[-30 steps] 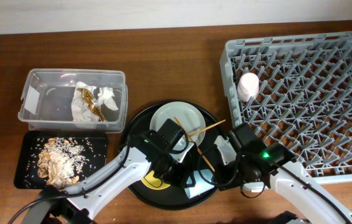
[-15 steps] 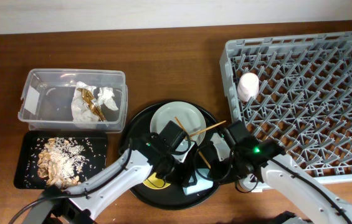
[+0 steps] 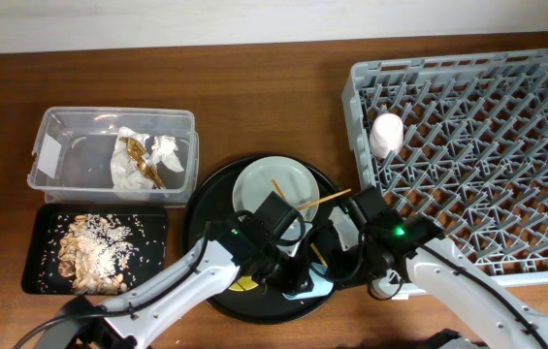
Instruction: Sort waste into correct bins and load items into the dishwasher rack
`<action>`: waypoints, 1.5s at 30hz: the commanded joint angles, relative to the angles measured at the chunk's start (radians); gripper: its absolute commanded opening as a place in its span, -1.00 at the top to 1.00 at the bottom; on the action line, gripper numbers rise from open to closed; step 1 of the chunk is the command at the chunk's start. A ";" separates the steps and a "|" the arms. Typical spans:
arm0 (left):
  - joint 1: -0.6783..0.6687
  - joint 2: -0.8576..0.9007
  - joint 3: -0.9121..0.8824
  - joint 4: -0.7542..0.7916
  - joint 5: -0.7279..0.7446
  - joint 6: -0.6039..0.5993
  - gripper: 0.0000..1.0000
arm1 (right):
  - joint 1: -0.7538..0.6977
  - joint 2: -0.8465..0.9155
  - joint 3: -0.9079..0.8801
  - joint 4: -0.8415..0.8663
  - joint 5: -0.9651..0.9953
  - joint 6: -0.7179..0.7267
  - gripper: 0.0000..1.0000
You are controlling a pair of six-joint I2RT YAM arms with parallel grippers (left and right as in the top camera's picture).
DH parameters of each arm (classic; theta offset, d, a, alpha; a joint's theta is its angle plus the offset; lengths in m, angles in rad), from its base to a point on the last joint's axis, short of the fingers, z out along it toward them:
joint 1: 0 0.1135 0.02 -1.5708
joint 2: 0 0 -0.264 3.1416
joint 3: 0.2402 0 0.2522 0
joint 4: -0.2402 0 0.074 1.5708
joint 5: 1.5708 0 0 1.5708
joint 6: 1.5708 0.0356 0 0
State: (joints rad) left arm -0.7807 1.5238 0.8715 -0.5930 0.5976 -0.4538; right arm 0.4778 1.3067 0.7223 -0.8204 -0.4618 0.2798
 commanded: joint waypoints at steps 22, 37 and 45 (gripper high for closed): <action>0.328 -0.317 0.229 0.183 0.393 -0.056 0.99 | -0.265 -0.094 0.597 -0.390 -0.089 -0.152 -0.90; 0.417 -0.345 0.233 0.402 0.615 -0.182 0.98 | -0.441 -0.093 0.597 -0.207 -0.841 -0.507 -0.90; 0.365 -0.345 0.233 0.403 0.630 -0.183 0.98 | -0.446 -0.087 0.597 -0.180 -0.922 -0.508 -0.77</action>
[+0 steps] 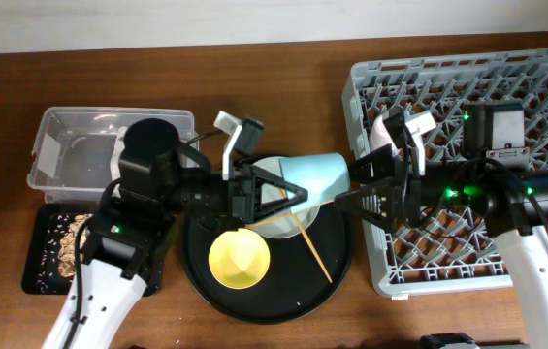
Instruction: Sort waste into correct bins and load items into the dishwasher rack
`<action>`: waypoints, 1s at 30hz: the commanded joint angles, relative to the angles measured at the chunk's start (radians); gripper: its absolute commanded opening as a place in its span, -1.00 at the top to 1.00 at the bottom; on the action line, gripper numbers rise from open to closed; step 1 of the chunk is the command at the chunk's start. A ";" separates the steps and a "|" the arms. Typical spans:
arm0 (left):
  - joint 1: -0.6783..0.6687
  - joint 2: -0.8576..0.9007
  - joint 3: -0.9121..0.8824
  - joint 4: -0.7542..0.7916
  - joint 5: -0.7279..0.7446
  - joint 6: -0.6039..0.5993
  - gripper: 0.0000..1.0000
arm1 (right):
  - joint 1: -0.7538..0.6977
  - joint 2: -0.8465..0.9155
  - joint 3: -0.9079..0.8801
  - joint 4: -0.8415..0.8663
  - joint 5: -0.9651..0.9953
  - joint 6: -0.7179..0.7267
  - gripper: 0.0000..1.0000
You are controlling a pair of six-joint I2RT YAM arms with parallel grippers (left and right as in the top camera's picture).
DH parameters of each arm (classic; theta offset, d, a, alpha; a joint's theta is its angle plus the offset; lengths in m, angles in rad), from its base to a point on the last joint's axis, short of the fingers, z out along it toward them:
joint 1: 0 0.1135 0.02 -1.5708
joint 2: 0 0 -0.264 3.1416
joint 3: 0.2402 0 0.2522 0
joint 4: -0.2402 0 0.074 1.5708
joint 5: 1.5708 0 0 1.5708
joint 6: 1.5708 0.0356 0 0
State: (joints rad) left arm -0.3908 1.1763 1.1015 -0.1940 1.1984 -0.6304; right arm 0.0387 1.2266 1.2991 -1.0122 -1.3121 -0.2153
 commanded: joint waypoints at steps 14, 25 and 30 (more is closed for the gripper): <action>-0.039 0.002 0.003 0.008 0.036 -0.006 0.99 | -0.005 -0.006 0.019 0.032 -0.076 -0.013 -0.39; -0.039 0.002 0.003 0.022 0.037 -0.006 0.99 | 0.060 0.000 0.019 0.030 -0.064 -0.013 -0.47; -0.039 0.002 0.003 0.022 0.037 -0.006 0.99 | 0.063 0.019 0.019 0.033 -0.065 -0.013 -0.43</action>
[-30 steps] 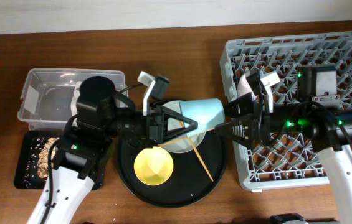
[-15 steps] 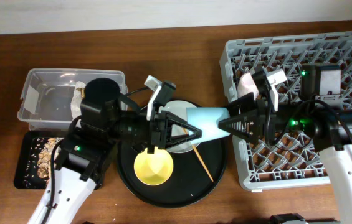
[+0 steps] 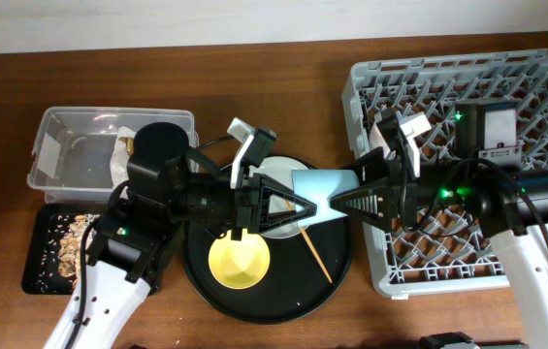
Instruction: Sort waste into correct bins and load items into the dishwasher rack
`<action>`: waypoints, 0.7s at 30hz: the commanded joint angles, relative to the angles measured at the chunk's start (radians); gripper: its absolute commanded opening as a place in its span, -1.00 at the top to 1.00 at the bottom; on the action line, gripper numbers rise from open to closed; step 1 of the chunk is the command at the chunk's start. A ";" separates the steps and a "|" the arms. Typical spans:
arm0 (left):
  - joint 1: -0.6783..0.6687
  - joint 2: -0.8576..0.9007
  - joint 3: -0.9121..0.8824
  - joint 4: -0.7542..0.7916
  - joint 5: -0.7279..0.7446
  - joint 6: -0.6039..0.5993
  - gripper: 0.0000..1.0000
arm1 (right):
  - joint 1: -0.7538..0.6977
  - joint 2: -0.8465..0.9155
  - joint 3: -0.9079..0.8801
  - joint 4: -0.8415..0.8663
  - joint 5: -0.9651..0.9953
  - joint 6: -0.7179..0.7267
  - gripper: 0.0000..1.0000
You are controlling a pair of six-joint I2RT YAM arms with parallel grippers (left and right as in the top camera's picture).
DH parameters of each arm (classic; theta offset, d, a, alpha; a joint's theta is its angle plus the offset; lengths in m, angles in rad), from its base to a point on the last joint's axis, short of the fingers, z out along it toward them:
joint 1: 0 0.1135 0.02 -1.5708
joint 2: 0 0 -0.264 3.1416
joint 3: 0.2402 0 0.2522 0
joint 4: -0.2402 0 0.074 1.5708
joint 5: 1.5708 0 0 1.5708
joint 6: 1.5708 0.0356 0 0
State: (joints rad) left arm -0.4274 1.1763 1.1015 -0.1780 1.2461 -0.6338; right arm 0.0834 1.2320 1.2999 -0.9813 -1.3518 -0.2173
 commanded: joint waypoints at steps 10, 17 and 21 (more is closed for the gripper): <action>-0.002 0.002 0.003 0.006 -0.017 -0.002 0.98 | 0.044 0.037 0.019 0.013 -0.026 -0.011 -0.08; -0.002 0.002 0.003 0.006 -0.066 -0.002 0.62 | 0.043 0.037 0.019 0.013 -0.024 -0.011 -0.06; 0.012 0.002 0.003 0.006 -0.137 -0.002 0.35 | 0.043 0.037 0.019 0.003 0.051 -0.011 -0.06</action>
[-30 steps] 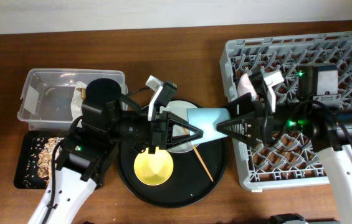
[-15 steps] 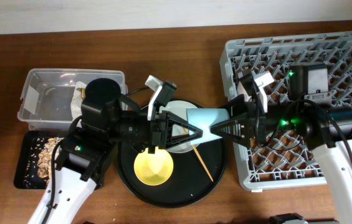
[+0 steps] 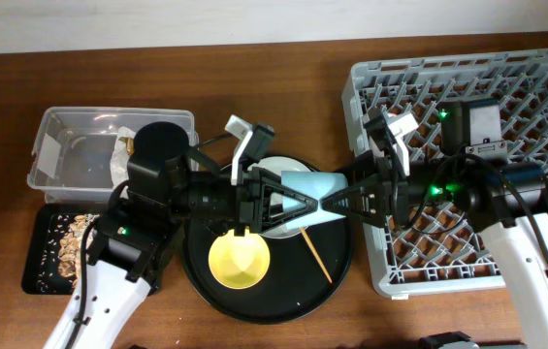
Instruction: Sort waste into correct bins and load items into the dishwasher rack
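Observation:
A light blue cup (image 3: pixel 314 184) hangs above the black round tray (image 3: pixel 337 267), between my two grippers. My left gripper (image 3: pixel 298 201) comes in from the left and is shut on it. My right gripper (image 3: pixel 339 201) meets the cup from the right; whether its fingers have closed cannot be told from overhead. On the tray lie a yellow bowl (image 3: pixel 239 260), a chopstick (image 3: pixel 316 256) and a white plate (image 3: pixel 275 173), half hidden under the left gripper. The grey dishwasher rack (image 3: pixel 535 87) stands at the right, with a white cup (image 3: pixel 380 134) in its near-left corner.
A clear plastic bin (image 3: pixel 65 155) holding crumpled tissue sits at the far left. In front of it is a black tray of food scraps (image 3: pixel 60 247), partly covered by my left arm. The right arm reaches across the rack's left half.
My right gripper has shifted a little left, closer onto the blue cup. Less of the cup shows between the two grippers. The left arm has hardly moved.
Both grippers were low over the tray's front. Then the left gripper held the blue cup up over the tray, with the right gripper facing it from the rack side. The right gripper closed the gap and now both meet at the cup.

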`<action>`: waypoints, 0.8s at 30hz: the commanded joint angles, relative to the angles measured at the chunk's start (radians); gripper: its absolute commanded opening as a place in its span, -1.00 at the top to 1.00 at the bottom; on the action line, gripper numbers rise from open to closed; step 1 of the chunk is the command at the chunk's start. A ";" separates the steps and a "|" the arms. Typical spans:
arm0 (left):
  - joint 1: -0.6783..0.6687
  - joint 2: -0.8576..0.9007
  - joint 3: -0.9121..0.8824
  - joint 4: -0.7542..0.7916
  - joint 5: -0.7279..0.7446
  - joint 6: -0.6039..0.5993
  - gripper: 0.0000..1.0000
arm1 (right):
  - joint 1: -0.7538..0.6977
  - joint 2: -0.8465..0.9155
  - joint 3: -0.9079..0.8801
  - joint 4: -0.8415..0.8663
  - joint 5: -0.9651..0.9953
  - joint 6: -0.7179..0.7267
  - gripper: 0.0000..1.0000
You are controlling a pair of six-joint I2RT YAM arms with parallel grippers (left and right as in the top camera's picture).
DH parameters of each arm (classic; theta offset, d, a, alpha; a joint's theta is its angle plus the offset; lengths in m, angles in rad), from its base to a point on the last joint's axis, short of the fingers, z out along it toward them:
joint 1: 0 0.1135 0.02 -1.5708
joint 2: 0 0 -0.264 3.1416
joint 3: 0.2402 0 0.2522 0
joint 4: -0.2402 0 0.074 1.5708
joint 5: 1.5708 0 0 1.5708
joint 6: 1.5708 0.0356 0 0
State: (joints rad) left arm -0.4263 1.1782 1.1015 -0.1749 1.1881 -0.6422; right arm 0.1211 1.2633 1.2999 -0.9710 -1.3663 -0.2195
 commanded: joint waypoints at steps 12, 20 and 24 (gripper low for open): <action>0.270 0.000 0.003 -0.063 -0.121 0.048 0.27 | 0.001 0.006 0.019 -0.040 0.760 0.239 0.03; 0.290 0.000 -0.001 -0.467 -0.407 0.275 0.28 | 0.001 0.008 0.019 -0.129 1.335 0.394 0.03; 0.290 0.000 -0.002 -0.570 -0.497 0.327 0.28 | 0.001 0.028 0.019 -0.130 1.434 0.420 0.03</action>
State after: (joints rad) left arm -0.1379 1.1786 1.1000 -0.6998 0.8234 -0.4217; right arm 0.1207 1.2713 1.3056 -1.1000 -0.1181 0.1455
